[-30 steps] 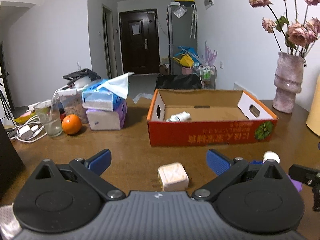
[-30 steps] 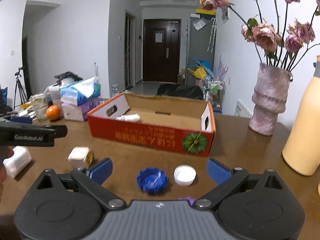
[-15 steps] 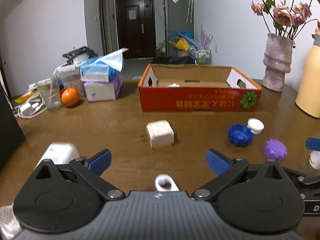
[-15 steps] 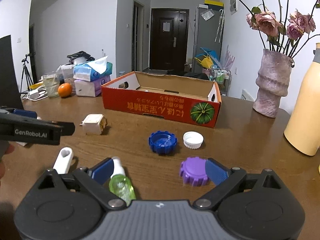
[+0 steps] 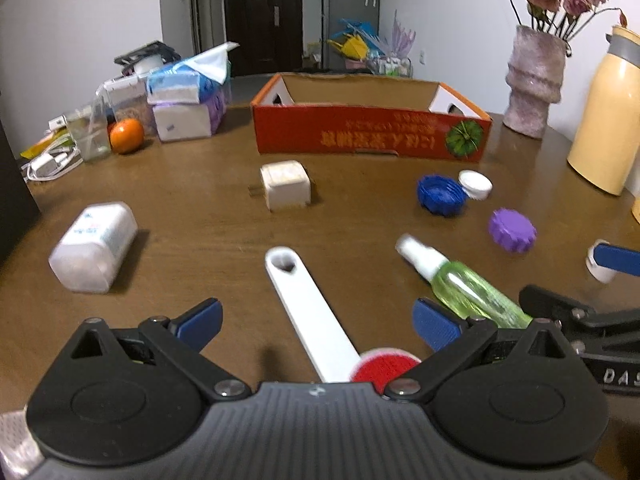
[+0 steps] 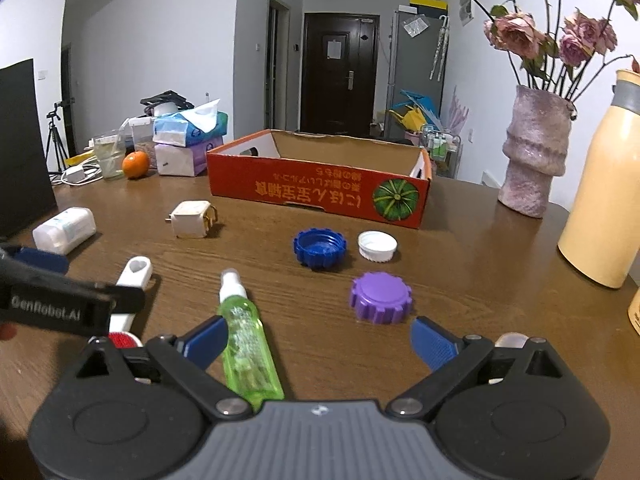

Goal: Organize rigid objects
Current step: 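Grasp the lint roller with the left tool while the right tool grasps the green spray bottle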

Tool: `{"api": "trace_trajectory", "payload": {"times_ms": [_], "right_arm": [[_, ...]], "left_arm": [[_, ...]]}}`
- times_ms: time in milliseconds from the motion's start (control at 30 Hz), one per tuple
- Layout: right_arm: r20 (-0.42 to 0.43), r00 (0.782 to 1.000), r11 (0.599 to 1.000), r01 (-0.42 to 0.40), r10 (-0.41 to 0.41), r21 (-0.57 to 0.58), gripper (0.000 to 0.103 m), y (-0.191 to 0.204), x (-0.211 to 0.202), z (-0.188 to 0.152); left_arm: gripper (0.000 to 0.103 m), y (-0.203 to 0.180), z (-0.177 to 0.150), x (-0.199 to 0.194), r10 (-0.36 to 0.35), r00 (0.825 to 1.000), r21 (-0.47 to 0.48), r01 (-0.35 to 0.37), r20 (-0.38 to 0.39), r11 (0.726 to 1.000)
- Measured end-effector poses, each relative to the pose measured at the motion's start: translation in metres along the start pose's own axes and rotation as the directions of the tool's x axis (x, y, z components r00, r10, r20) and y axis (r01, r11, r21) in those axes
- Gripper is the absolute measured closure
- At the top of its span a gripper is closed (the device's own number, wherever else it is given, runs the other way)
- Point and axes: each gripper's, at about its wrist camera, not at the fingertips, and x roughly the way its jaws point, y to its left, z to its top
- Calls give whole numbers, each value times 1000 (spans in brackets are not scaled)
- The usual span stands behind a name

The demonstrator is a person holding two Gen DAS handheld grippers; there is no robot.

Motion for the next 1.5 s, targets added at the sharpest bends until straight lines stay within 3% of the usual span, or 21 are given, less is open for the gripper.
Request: {"api": "trace_trajectory", "payload": {"times_ms": [567,633,767,1067,1500], "right_arm": [[-4,1000,998,22,-21,59,5,-20,-7,-18],[-5,1000,998,22,-22,59,5,-20,-7,-19],[-9,1000,998,26,-26,56,5,-18,-6,-20],[-24,999,999,24,-23,42,5,-13,-3,-22],[-41,998,999,-53,53,-8,6,13,15,-13]], "left_arm": [[2,-32,-39,3,10,990,-9,-12,-138,1000],[8,-32,-42,0,11,993,-9,-12,-122,1000],[45,-25,-40,-7,7,996,-17,-9,-91,1000],[46,13,-35,-3,6,998,-45,-9,-61,999],[46,33,-20,-15,-14,999,-65,17,39,998]]}}
